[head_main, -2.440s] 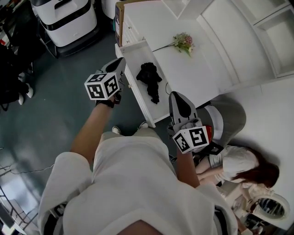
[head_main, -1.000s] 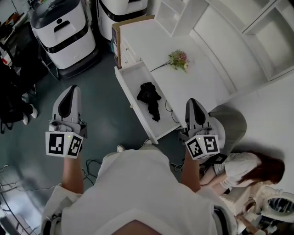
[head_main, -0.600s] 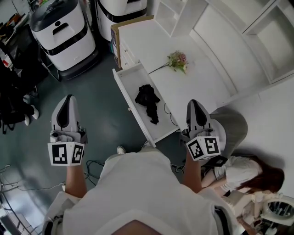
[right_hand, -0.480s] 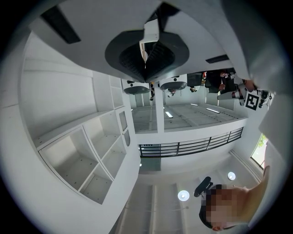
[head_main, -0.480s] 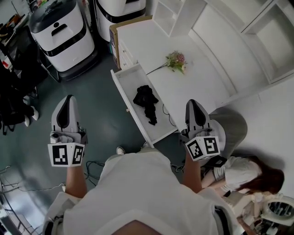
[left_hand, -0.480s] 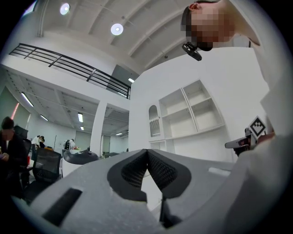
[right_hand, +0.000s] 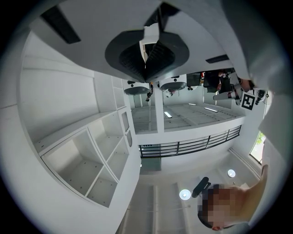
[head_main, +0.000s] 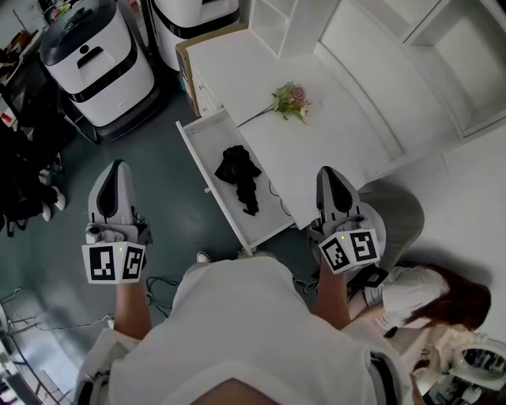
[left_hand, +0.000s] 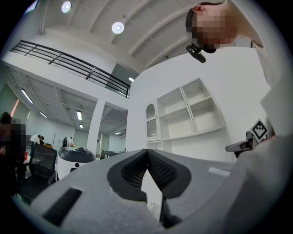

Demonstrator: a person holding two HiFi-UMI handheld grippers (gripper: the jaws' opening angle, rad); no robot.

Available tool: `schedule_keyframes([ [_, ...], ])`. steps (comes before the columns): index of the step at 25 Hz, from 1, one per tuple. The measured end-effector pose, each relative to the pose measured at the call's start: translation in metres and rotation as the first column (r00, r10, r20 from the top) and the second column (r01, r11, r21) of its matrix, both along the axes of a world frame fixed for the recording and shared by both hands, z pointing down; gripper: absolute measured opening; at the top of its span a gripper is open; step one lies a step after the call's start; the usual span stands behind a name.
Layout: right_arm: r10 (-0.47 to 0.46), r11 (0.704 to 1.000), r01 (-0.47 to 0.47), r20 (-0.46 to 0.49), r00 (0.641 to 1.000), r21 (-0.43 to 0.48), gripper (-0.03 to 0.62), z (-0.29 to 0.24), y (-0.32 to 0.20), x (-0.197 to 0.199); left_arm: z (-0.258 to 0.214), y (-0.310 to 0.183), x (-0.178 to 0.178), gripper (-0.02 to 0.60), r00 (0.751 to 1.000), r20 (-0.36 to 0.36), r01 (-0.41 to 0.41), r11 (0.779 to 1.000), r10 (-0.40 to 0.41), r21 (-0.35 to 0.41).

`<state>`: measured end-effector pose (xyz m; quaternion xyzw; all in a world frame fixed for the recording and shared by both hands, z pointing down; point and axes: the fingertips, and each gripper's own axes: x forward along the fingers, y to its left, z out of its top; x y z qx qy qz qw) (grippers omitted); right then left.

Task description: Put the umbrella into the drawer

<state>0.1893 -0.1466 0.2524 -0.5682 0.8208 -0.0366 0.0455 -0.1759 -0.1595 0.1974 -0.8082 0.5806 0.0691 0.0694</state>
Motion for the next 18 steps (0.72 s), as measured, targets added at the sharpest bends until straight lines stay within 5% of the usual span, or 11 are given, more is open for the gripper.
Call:
schedule_keyframes([
  [18, -0.032, 0.999, 0.033, -0.036, 0.999, 0.034, 0.000, 0.004, -0.018, -0.001, 0.016, 0.002, 0.007, 0.012, 0.999, 0.007, 0.051, 0.998, -0.050, -0.048],
])
